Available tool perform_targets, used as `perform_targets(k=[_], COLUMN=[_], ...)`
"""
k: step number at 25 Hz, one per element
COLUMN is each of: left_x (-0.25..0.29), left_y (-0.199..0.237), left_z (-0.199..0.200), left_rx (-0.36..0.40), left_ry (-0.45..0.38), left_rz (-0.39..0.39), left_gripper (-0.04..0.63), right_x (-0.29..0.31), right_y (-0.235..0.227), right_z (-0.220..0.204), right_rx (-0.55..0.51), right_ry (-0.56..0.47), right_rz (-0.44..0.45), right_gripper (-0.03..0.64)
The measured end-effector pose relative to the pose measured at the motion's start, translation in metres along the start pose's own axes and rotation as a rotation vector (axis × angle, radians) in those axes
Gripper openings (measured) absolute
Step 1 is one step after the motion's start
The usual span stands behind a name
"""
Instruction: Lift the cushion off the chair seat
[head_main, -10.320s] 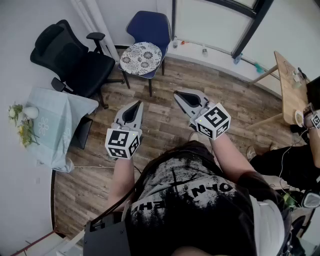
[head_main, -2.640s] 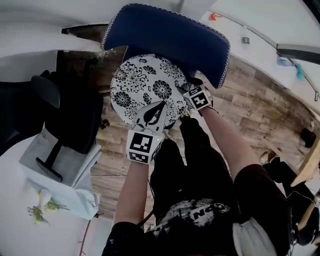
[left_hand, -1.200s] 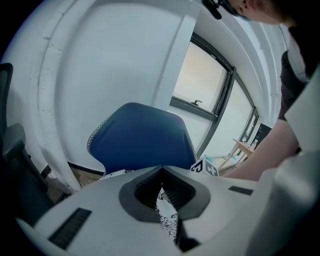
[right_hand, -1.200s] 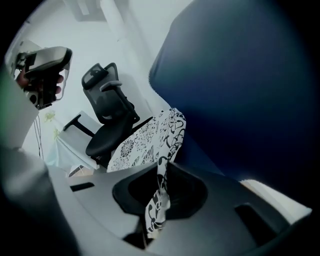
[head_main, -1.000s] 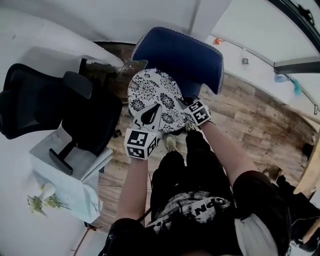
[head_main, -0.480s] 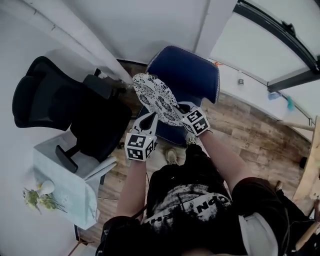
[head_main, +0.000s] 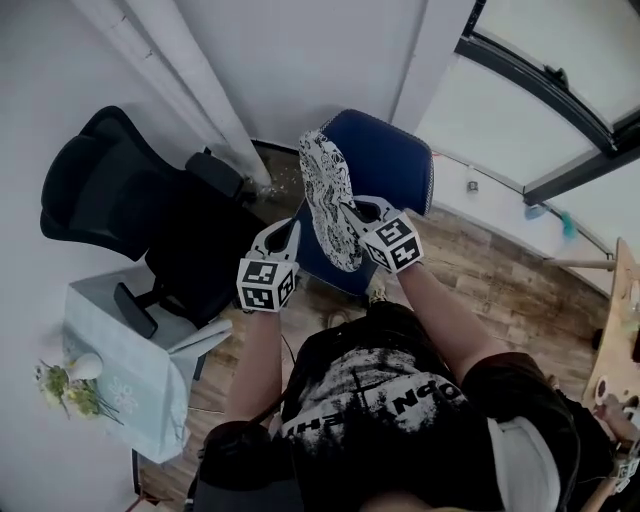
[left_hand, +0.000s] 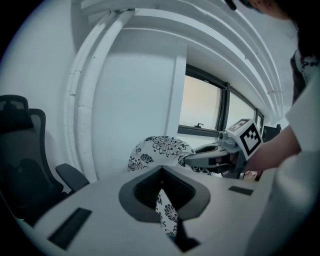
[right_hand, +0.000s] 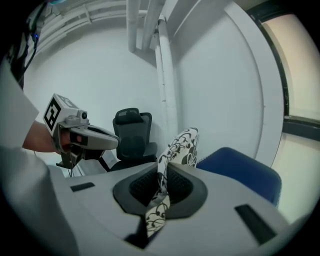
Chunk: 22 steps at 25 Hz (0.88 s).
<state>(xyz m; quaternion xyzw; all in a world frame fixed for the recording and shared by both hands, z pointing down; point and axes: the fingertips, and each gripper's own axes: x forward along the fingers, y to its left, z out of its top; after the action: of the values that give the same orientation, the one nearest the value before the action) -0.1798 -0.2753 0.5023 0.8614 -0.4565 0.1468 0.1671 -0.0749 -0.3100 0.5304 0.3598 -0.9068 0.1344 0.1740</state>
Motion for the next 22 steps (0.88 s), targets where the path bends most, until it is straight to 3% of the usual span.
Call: perform_targets(k=[10, 22], left_x=[-0.053, -0.098], left_y=[0.019, 0.018], left_z=[0.029, 0.045], left_rx=[0.040, 0.050], left_ry=[-0.080, -0.137], left_rz=[0.031, 0.057], left_gripper=[0.014, 0.014], right_x=[-0.035, -0.066], right_y=[0.022, 0.036], right_z=[0.070, 0.093], right_rx=[-0.025, -0.028], right_ry=[-0.162, -0.224], right_rz=[-0.013, -0.027], right_gripper=[0.034, 0.034])
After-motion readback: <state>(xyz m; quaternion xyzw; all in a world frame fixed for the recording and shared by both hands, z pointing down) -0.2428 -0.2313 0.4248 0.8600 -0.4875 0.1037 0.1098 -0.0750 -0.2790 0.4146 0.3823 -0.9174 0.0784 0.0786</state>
